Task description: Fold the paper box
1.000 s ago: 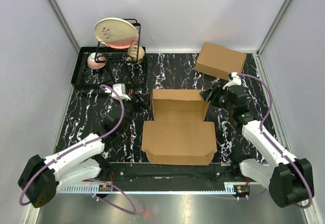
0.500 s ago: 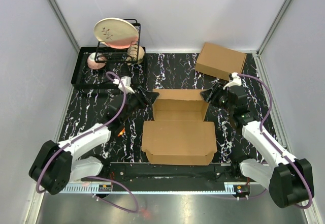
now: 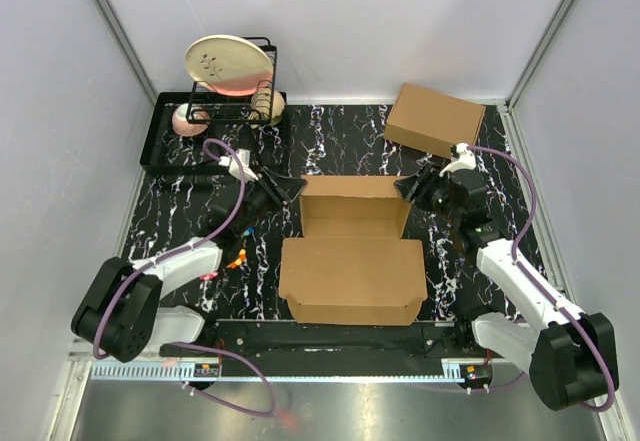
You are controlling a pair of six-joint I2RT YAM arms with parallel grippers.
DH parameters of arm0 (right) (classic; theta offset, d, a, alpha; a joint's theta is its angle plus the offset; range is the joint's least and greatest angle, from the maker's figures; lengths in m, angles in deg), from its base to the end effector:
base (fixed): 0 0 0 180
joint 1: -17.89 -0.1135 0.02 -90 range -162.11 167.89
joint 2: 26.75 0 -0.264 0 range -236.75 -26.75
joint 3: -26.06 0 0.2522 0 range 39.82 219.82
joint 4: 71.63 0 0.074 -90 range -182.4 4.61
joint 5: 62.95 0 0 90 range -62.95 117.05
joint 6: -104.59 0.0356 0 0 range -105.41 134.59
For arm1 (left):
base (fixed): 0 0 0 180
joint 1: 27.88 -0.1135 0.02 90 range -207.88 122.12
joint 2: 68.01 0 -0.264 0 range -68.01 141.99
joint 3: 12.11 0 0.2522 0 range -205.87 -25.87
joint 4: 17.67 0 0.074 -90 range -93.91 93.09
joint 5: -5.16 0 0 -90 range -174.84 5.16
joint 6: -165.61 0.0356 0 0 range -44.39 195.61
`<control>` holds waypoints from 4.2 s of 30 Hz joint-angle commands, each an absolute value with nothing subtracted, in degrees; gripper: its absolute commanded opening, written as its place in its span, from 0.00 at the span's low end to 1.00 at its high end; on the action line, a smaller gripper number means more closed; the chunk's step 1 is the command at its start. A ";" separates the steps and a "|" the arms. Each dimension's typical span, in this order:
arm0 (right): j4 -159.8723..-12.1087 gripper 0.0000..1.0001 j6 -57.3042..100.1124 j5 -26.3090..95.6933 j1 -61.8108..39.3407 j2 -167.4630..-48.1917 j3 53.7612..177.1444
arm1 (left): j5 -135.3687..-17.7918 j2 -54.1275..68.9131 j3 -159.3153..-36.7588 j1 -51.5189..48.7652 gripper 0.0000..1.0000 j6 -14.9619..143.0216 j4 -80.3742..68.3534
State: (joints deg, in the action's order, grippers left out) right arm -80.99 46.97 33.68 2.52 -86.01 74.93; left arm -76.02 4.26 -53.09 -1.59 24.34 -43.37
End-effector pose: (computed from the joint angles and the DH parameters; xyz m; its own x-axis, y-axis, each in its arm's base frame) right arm 0.2265 0.0665 0.2580 -0.4723 0.4219 -0.7739 -0.1363 0.8325 0.5370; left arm 0.2341 -0.1217 0.2233 -0.5028 -0.6114 -0.6110 0.2913 0.5457 -0.7857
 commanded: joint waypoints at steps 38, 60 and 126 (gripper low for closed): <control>-96.73 0.96 43.16 27.58 2.69 -81.95 85.77 | -77.10 -7.27 -57.33 -2.30 0.64 29.11 -34.33; -109.12 0.89 30.68 14.57 -8.83 -83.61 101.78 | -119.35 -29.25 -43.28 24.58 0.70 36.85 -13.22; -73.00 0.68 -47.11 -20.67 -44.33 -113.75 95.63 | -141.97 -37.51 -32.46 31.36 0.70 34.39 -15.68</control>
